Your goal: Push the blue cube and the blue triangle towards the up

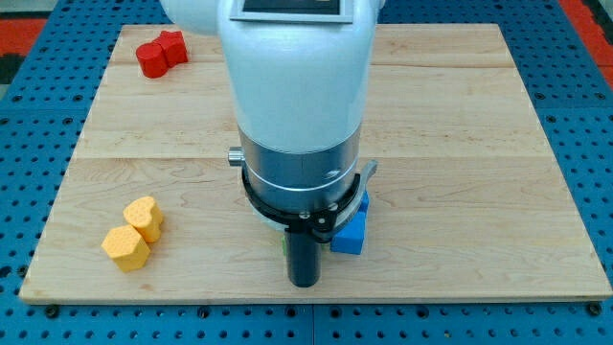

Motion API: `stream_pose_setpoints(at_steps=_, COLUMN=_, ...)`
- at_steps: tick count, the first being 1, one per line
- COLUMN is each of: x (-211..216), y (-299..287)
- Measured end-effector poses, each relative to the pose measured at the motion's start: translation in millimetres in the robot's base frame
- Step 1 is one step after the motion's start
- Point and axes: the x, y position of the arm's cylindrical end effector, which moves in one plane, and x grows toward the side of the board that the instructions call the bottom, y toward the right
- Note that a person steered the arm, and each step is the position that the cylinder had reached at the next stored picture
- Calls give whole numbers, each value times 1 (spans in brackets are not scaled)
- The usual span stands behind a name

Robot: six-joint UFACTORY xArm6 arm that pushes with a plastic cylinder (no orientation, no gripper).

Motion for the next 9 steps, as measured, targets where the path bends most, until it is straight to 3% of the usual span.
stream_pose_setpoints(at_steps=4, x=0, y=11)
stream_pose_setpoints(at_steps=6, x=0, y=48)
stream_pose_setpoints(at_steps=9, x=-43, y=56)
